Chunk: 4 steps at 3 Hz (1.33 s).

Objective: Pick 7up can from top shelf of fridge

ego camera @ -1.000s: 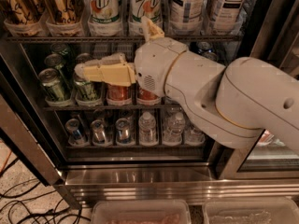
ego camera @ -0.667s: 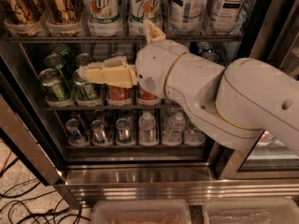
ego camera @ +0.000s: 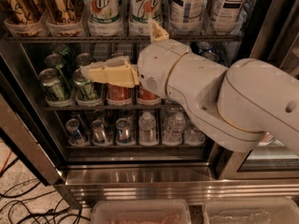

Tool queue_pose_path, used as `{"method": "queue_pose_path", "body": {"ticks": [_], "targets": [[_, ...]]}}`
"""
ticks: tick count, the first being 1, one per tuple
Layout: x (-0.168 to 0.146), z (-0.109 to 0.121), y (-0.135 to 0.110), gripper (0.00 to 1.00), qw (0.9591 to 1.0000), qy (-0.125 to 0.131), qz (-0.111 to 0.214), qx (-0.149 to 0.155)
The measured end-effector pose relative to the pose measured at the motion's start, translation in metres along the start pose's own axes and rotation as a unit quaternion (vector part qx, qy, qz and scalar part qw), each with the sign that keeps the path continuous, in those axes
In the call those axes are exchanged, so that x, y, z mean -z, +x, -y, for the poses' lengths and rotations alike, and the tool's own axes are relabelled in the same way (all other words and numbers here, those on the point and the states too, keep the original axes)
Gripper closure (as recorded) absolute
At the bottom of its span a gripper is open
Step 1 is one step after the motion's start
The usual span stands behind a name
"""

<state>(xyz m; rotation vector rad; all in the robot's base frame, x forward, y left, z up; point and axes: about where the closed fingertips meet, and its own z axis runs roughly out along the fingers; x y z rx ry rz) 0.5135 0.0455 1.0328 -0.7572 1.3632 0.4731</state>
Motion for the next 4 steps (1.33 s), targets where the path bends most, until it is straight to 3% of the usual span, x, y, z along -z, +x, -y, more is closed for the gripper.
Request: {"method": "queue_pose_path", "body": {"ticks": [1,3,4], "targets": [[0.000,0.000,0.000,0.13,1.0000,0.000,0.000,0.000],[-0.011,0.009,-0.009,0.21,0.9999,-0.002,0.004,0.011],[-0.020,0.023,-0.013,0.35,0.9999,0.002,0.011,0.010]]}}
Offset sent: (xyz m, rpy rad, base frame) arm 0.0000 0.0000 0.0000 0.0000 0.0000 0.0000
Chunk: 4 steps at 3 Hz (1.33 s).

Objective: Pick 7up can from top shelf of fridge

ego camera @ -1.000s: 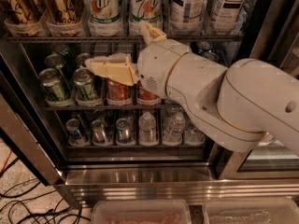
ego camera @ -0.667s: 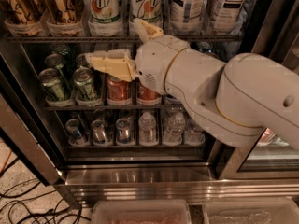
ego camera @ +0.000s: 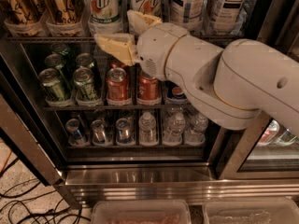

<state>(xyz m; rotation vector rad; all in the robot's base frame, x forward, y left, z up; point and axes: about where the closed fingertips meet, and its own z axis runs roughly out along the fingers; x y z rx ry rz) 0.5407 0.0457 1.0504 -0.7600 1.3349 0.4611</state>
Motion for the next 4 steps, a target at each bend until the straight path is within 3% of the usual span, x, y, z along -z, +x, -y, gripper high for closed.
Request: {"method": "queue_pose_path", "body": {"ticks": [4], "targets": [[-0.047,0.021,0.006,0.20,0.9988,-0.022,0.024,-0.035]]}}
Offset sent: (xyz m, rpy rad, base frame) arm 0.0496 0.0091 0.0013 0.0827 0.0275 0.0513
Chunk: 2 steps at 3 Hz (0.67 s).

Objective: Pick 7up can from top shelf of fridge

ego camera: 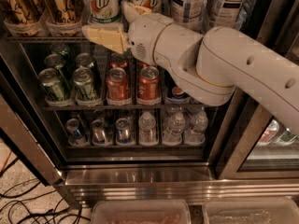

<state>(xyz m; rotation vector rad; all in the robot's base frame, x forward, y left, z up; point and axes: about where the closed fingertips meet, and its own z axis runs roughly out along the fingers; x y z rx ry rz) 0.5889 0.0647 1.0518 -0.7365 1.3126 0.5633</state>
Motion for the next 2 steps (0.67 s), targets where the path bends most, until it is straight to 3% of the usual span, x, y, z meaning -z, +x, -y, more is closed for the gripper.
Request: {"method": "queue_pose_path", "body": {"ticks": [2], "targets": [[-0.0138,0.0109,-0.0016,0.23,1.0000,0.009,0.003,-0.001]]}}
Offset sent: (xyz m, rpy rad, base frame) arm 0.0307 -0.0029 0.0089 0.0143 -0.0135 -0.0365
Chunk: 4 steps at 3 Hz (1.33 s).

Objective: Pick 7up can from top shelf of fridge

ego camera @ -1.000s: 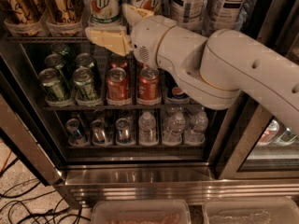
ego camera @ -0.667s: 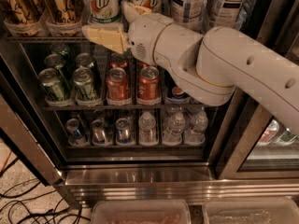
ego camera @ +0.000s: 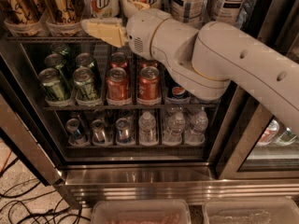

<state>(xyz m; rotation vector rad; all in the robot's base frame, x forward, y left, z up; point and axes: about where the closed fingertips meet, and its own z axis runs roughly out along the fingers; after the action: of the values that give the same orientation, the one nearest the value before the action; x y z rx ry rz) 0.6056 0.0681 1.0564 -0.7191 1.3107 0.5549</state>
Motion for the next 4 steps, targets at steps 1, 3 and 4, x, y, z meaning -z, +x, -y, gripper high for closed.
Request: {"method": "queue_pose_path", "body": {"ticks": [1,3,4], "targets": [[-0.0011,-0.0002,-0.0005,0.24,1.0000,0.001,-0.002,-0.001],[-0.0045,-0.0047,0.0012,0.19,0.9999,0.007,-0.014,0.001],[-0.0066,-0.0089,0.0024,0.18,0.9997,0.009,-0.024,0.000]]}}
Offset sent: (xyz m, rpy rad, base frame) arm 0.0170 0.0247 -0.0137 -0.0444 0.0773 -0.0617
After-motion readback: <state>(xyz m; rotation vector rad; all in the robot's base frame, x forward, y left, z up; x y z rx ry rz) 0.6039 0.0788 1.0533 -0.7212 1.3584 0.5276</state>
